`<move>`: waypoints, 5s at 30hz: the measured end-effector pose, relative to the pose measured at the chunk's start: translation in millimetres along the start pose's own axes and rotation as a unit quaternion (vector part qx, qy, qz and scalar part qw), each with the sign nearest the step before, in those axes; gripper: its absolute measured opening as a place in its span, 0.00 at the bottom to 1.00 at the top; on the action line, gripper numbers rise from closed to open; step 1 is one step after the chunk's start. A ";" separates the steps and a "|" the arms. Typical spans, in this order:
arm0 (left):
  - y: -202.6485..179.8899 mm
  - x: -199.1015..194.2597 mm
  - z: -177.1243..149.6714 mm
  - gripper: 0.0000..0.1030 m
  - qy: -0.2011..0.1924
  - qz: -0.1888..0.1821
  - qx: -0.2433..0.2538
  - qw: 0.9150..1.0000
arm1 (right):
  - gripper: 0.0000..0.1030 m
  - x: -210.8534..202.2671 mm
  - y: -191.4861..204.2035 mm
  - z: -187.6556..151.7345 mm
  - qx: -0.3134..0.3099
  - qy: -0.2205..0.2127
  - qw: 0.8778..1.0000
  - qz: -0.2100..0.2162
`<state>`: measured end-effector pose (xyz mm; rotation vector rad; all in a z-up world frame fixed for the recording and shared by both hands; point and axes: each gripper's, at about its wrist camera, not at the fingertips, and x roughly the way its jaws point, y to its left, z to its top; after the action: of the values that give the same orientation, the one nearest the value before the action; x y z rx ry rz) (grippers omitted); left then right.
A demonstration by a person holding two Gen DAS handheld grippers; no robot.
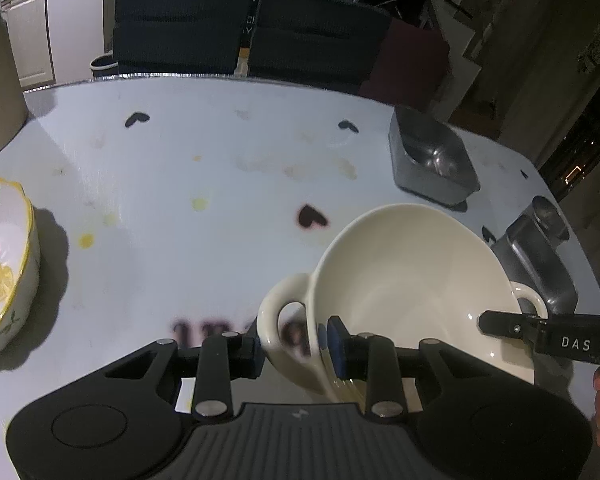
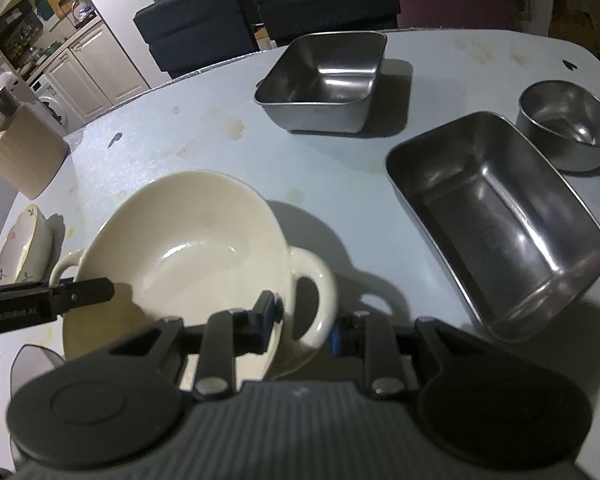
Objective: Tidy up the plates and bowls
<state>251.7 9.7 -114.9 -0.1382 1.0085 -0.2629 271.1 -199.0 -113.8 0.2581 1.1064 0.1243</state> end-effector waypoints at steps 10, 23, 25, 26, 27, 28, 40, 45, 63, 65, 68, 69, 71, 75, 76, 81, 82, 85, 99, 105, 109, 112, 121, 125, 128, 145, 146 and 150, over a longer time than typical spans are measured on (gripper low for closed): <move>-3.1 -34.3 8.4 0.32 -0.052 -0.014 0.009 0.999 | 0.30 -30.0 9.6 5.2 -0.023 -0.056 0.998 -0.003; 14.4 -133.3 -11.2 0.31 -0.139 -0.004 0.023 0.990 | 0.28 -96.7 55.0 -14.2 -0.062 -0.138 0.988 0.025; 20.7 -147.6 -17.0 0.30 -0.150 0.000 0.021 0.988 | 0.28 -104.9 63.1 -18.3 -0.064 -0.147 0.986 0.035; 24.3 -154.7 -20.6 0.30 -0.155 0.000 0.018 0.988 | 0.28 -108.6 68.4 -20.9 -0.066 -0.151 0.986 0.040; 28.0 -161.4 -23.8 0.29 -0.160 0.001 0.017 0.987 | 0.27 -111.7 72.8 -23.3 -0.069 -0.154 0.985 0.044; 31.5 -166.6 -26.9 0.29 -0.164 0.002 0.017 0.986 | 0.27 -113.8 77.2 -25.5 -0.071 -0.157 0.984 0.049; 71.4 -187.8 -77.1 0.29 -0.154 0.007 0.003 0.988 | 0.27 -115.3 118.7 -62.5 -0.088 -0.151 0.981 0.079; 82.8 -179.1 -94.7 0.29 -0.130 -0.003 0.003 0.992 | 0.27 -103.6 126.8 -81.2 -0.090 -0.124 0.985 0.076; 104.0 -152.3 -118.1 0.29 -0.074 -0.011 0.000 0.997 | 0.25 -75.4 133.8 -122.6 -0.069 -0.039 0.994 0.070; 106.4 -150.2 -120.1 0.29 -0.069 -0.013 -0.002 0.998 | 0.25 -74.0 135.4 -121.9 -0.072 -0.037 0.994 0.070; 109.8 -146.6 -122.6 0.29 -0.061 -0.014 -0.007 0.998 | 0.25 -70.2 138.1 -120.4 -0.077 -0.033 0.994 0.069; 111.0 -145.3 -123.3 0.30 -0.059 -0.015 -0.008 0.998 | 0.25 -69.2 138.8 -120.9 -0.077 -0.031 0.994 0.069; 113.6 -142.9 -123.9 0.30 -0.054 -0.018 -0.012 0.998 | 0.25 -67.0 140.2 -122.1 -0.078 -0.026 0.994 0.067; 118.7 -137.5 -124.2 0.30 -0.047 -0.024 -0.021 0.998 | 0.25 -64.9 142.2 -123.7 -0.081 -0.022 0.994 0.063; 120.0 -136.0 -124.4 0.31 -0.046 -0.026 -0.024 0.998 | 0.25 -64.6 142.8 -124.0 -0.082 -0.022 0.994 0.062; 125.6 -128.7 -125.2 0.31 -0.042 -0.037 -0.032 0.998 | 0.25 -64.9 147.2 -124.1 -0.095 -0.028 0.994 0.055; 126.5 -126.9 -125.3 0.31 -0.041 -0.038 -0.035 0.998 | 0.25 -64.6 147.4 -124.2 -0.096 -0.028 0.993 0.055; 128.8 -122.7 -126.3 0.32 -0.038 -0.041 -0.039 0.998 | 0.25 -63.7 147.8 -123.9 -0.100 -0.027 0.993 0.053; 135.0 -107.1 -127.9 0.36 -0.021 -0.040 -0.043 0.998 | 0.25 -59.7 152.0 -122.2 -0.116 -0.021 0.992 0.051; 136.4 -103.7 -127.2 0.37 -0.018 -0.041 -0.044 0.998 | 0.25 -55.2 153.2 -121.8 -0.122 -0.013 0.991 0.048; 137.0 -101.4 -125.9 0.38 -0.013 -0.040 -0.047 0.998 | 0.25 -55.2 154.7 -121.1 -0.129 -0.014 0.990 0.048; 134.1 -100.2 -124.3 0.40 -0.013 -0.035 -0.034 0.999 | 0.25 -54.2 156.3 -122.3 -0.135 -0.010 0.990 0.043; 130.4 -99.5 -122.5 0.42 -0.008 -0.026 -0.011 1.000 | 0.26 -53.6 156.2 -122.1 -0.145 -0.010 0.989 0.042; 129.7 -99.4 -121.5 0.42 -0.006 -0.025 -0.009 1.000 | 0.26 -54.3 156.8 -122.4 -0.150 -0.010 0.988 0.044; 128.0 -100.1 -121.3 0.42 -0.008 -0.023 -0.003 1.000 | 0.29 -54.1 157.8 -123.1 -0.159 -0.010 0.986 0.039; 126.5 -104.2 -120.2 0.43 -0.011 -0.026 0.001 1.000 | 0.35 -41.9 144.7 -124.0 -0.148 0.011 0.989 0.011; 126.7 -104.3 -120.2 0.43 -0.010 -0.025 0.000 1.000 | 0.35 -41.6 142.8 -123.4 -0.143 0.010 0.990 0.016; 126.3 -104.9 -119.5 0.43 -0.007 -0.022 0.001 1.000 | 0.35 -40.5 139.8 -121.7 -0.131 0.015 0.991 0.021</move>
<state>116.6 161.1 -122.0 -0.1605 0.9914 -0.3037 148.2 -56.1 -92.8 0.0449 1.1016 0.3100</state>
